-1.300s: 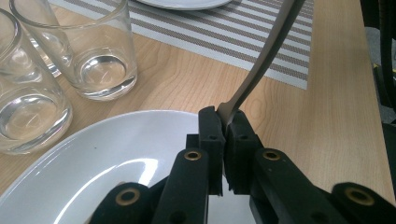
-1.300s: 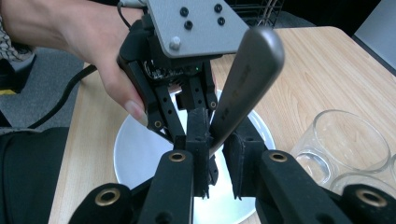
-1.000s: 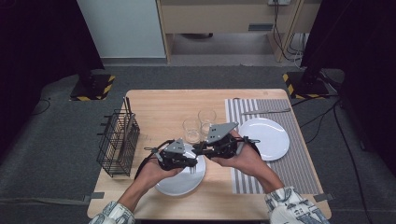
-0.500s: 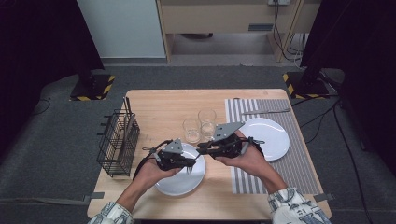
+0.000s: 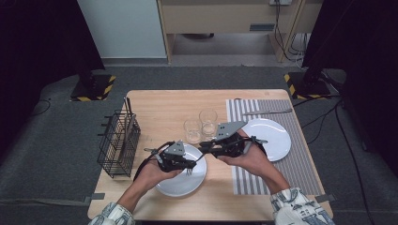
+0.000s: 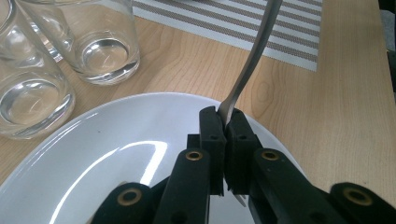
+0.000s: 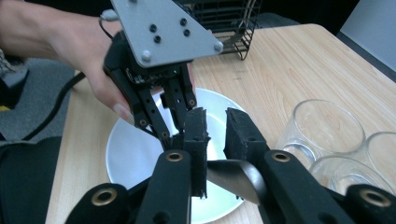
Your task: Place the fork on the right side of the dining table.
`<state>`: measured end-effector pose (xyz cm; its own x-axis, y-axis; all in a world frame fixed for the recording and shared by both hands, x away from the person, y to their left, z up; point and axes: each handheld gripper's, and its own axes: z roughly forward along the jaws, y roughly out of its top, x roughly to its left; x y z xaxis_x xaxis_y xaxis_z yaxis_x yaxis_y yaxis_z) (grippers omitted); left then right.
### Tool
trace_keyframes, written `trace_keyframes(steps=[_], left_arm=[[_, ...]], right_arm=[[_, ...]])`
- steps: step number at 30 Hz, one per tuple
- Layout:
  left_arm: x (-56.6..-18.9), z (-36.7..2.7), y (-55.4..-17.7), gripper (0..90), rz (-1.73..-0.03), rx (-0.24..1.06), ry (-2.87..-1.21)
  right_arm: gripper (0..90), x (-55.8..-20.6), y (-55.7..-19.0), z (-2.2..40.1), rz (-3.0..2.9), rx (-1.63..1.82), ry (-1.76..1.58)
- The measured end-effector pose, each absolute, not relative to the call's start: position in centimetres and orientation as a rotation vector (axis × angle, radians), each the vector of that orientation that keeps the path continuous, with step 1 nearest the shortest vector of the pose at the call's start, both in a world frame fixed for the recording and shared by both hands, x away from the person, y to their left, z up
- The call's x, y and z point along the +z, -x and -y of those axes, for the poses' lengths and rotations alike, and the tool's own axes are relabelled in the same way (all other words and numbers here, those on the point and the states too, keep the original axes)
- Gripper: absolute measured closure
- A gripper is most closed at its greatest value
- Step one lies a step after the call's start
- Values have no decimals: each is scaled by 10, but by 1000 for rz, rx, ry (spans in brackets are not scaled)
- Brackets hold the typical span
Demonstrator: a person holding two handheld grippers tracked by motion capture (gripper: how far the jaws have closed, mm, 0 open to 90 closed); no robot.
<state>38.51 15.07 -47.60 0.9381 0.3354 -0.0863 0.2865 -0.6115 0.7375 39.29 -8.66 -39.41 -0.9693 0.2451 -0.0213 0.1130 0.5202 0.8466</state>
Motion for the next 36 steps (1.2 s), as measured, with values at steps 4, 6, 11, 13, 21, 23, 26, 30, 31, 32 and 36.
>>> trace_keyframes(steps=[4,6,11,13,21,23,26,30,31,32,36], left_arm=[[-477,-153,-385,872,-437,71,-2263],[-477,-154,-385,873,-442,72,-2260],[-476,-156,-385,875,-437,69,-2253],[-476,-156,-385,876,-435,67,-2253],[-477,-155,-384,876,-430,69,-2261],[-476,-154,-384,876,-426,74,-2270],[-476,-154,-384,876,-423,75,-2275],[-477,-153,-384,876,-414,98,-2320],[-477,-153,-384,876,-415,100,-2323],[-477,-153,-385,876,-418,100,-2325],[-477,-154,-384,877,-417,102,-2324]], right_arm=[[793,-396,-394,87,-2624,1428,-321],[791,-397,-394,88,-2626,1428,-331],[785,-400,-397,92,-2626,1438,-357],[783,-401,-397,94,-2629,1438,-360],[776,-405,-397,97,-2627,1460,-376],[773,-405,-396,97,-2628,1453,-372],[773,-403,-396,96,-2629,1430,-358],[783,-400,-396,95,-2615,1433,-351],[798,-399,-396,95,-2611,1438,-350],[806,-398,-396,94,-2611,1438,-342],[842,-399,-396,93,-2613,1419,-339]])
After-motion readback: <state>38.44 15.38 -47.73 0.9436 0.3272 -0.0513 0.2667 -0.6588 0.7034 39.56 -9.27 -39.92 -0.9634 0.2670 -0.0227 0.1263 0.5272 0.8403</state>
